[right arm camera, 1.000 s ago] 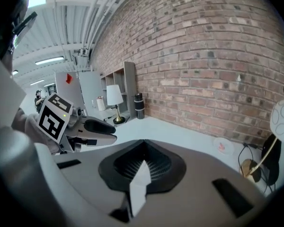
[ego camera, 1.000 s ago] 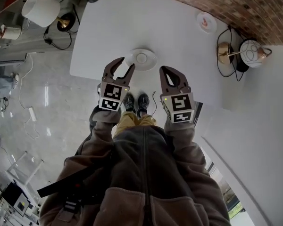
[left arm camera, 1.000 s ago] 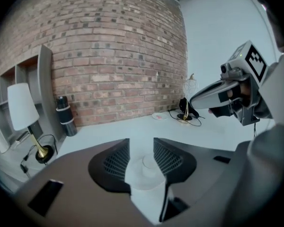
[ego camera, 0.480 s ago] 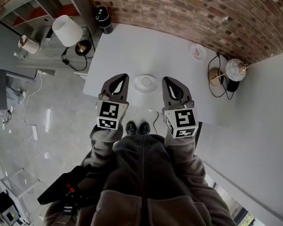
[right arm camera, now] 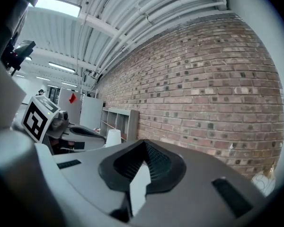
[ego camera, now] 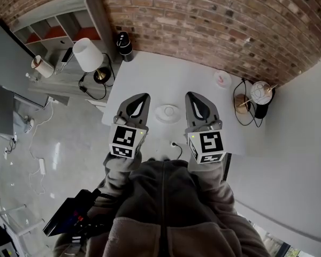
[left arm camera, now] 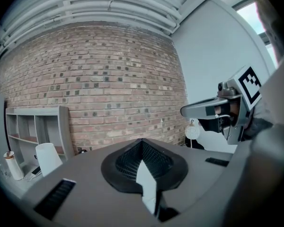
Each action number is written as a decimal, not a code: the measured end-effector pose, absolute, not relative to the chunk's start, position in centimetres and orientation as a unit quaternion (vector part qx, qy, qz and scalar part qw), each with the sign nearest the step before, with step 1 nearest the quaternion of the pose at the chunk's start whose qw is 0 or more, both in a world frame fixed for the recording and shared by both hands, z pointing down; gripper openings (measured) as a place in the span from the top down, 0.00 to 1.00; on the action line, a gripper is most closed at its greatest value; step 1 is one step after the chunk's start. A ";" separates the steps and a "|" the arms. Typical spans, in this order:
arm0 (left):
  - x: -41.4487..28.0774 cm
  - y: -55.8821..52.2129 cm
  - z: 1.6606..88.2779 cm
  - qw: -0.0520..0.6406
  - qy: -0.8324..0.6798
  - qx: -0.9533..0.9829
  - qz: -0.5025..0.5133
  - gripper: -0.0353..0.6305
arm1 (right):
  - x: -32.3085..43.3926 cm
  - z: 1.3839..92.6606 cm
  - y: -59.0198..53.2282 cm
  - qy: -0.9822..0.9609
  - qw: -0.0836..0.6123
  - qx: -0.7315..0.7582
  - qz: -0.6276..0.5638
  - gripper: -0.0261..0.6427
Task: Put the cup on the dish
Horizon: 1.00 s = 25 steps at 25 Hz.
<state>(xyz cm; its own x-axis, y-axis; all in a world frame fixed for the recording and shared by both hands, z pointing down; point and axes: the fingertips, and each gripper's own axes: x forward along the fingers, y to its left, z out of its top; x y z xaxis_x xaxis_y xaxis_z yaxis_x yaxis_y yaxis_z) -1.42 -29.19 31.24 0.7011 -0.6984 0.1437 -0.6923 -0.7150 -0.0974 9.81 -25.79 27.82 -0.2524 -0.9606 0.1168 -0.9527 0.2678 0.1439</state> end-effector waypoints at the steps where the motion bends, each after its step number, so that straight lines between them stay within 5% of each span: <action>1: -1.5 -29.2 30.9 0.019 0.376 -0.923 -0.082 0.94 | 9.7 27.6 -25.8 -0.791 0.090 0.604 -0.025 0.96; 25: -1.2 -29.1 30.4 0.007 0.362 -0.928 -0.084 0.94 | 9.2 26.9 -26.1 -0.795 0.090 0.599 -0.032 0.96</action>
